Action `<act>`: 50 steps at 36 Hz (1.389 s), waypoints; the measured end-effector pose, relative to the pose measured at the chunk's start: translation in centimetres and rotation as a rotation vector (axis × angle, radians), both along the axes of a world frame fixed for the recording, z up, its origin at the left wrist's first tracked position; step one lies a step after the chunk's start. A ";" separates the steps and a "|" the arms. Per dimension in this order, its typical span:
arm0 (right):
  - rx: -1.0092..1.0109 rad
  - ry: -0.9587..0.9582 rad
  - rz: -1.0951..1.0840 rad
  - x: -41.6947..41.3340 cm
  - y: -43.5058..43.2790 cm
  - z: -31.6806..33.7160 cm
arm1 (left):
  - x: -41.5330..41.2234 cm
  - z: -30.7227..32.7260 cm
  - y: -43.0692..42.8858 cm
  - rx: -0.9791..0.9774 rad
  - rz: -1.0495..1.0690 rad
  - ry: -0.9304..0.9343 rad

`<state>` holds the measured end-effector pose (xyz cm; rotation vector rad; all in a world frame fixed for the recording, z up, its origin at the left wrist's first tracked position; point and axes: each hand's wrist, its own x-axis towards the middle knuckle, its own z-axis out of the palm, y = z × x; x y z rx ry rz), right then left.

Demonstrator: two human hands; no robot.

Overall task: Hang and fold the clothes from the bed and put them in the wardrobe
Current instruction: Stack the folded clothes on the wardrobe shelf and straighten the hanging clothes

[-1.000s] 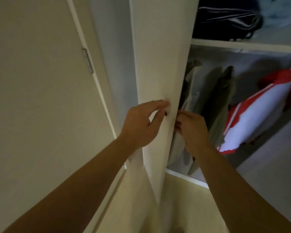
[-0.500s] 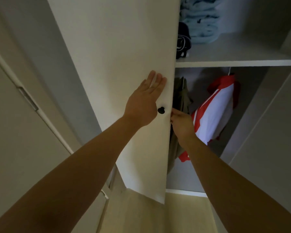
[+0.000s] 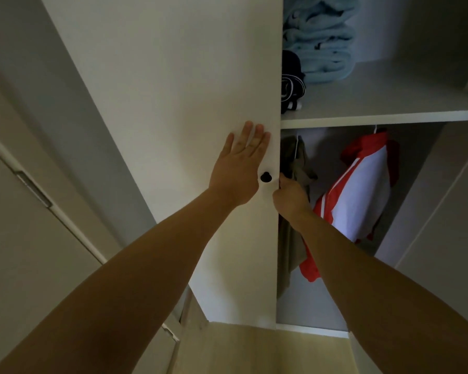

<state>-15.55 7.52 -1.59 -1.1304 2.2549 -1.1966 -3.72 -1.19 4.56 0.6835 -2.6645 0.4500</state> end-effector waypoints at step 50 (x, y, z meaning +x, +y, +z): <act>-0.273 -0.063 -1.368 4.1 41.6 9.2 | -2.4 -3.0 29.0 1.158 -1.132 0.030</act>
